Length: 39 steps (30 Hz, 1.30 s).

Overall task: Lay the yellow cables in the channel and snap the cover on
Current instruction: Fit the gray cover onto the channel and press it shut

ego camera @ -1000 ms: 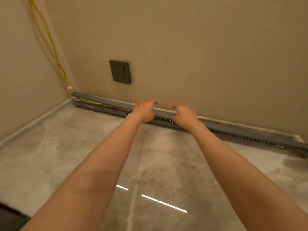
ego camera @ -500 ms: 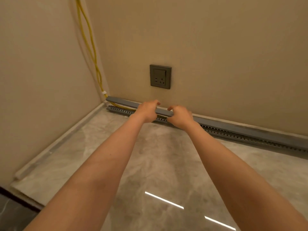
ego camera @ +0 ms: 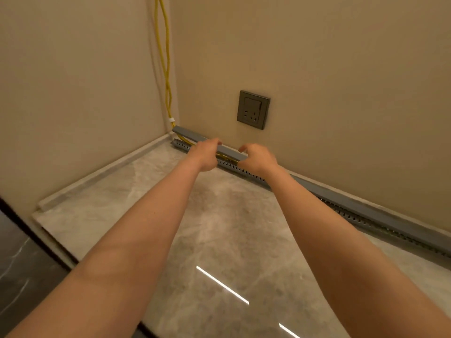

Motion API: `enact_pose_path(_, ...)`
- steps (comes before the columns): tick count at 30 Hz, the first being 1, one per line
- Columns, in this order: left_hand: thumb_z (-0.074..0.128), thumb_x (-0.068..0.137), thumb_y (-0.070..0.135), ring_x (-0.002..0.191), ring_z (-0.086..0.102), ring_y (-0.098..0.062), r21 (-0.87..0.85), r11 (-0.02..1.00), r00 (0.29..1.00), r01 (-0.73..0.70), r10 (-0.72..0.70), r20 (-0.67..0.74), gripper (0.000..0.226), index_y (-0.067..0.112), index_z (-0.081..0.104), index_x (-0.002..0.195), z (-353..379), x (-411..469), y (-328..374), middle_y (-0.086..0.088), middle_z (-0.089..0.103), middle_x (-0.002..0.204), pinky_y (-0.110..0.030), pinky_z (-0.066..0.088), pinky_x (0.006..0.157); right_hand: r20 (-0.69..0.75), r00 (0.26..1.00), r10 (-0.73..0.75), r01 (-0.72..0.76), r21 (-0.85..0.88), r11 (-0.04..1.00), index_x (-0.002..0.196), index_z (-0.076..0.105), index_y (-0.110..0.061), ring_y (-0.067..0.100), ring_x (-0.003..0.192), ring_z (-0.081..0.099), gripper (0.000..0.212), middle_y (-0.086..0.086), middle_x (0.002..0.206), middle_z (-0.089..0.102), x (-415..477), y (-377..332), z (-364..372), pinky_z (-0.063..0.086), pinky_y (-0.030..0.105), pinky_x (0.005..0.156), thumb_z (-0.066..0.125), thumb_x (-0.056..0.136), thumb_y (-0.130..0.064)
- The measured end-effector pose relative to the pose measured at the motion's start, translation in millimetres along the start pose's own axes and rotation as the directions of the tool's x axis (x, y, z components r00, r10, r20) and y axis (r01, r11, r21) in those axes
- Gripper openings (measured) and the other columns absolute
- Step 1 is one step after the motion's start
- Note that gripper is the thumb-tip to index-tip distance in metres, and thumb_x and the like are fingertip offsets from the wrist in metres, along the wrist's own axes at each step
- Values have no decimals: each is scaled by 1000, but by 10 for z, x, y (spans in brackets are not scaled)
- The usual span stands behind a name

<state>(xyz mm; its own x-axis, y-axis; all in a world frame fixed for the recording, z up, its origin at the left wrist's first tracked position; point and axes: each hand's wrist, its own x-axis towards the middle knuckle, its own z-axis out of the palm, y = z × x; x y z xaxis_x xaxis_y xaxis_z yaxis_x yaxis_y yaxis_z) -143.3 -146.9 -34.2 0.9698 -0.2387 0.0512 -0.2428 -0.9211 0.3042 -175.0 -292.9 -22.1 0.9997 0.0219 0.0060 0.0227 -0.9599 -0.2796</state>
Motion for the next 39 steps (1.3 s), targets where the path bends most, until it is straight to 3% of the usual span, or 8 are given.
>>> enact_pose_path(13,55,86,7,131,42,-34,135,991,1000,-7,11,-26,61,13,35,142,-262,504,-990,-16,43,141,-41,39,106,11,999,-33,32,63,997,135,44,-17,29,124,48,51,10,135,51,771,-771,427,41,43,102,59,88,-25)
enact_pose_path(21,64,82,5,132,42,-30,64,989,990,-132,128,53,68,12,35,142,-438,1115,-1644,-13,40,143,-39,38,108,-9,992,125,-125,-41,991,143,30,-10,33,131,37,68,14,142,40,1334,-1138,693,34,46,106,62,86,-28)
enact_pose_path(23,61,84,2,128,46,-30,27,991,988,-133,130,83,58,9,40,137,-418,1181,-1682,-15,44,139,-36,41,103,16,981,192,-190,-71,979,144,27,-9,33,132,38,71,15,143,39,1387,-1097,743,33,46,106,63,86,-30)
enact_pose_path(27,47,91,6,102,62,-32,-110,992,993,53,-41,111,31,1,53,122,-328,1351,-1755,-19,60,118,-34,49,83,87,949,302,-296,-68,953,131,44,-12,32,119,50,58,13,129,53,1526,-1016,791,39,45,100,64,84,-38)
enact_pose_path(30,41,94,9,60,56,-24,-317,911,952,262,-192,237,34,-1,48,126,-172,1473,-1812,-19,58,111,-32,50,59,120,943,312,-308,-47,950,116,57,-12,30,108,57,47,11,116,62,1593,-970,761,45,38,85,68,80,-40)
enact_pose_path(32,38,96,9,56,51,-21,-451,823,925,347,-219,311,35,1,45,129,-89,1521,-1812,-19,55,110,-31,47,49,109,941,321,-319,-34,947,111,59,-11,29,100,58,47,10,108,63,1600,-950,763,44,34,76,70,78,-43)
enact_pose_path(36,45,92,8,71,59,-25,-642,645,898,416,-180,401,35,8,46,127,61,1586,-1745,-17,56,115,-38,56,68,215,908,360,-356,-61,933,109,59,-11,27,93,57,50,6,96,58,1599,-878,721,45,34,75,74,74,-43)
enact_pose_path(39,55,89,11,53,51,-16,-656,629,896,417,-165,412,23,13,47,110,111,1609,-1745,-9,55,80,-25,45,47,290,885,365,-365,-55,929,108,58,-7,26,89,55,47,8,98,56,1608,-777,633,46,34,76,77,73,-33)
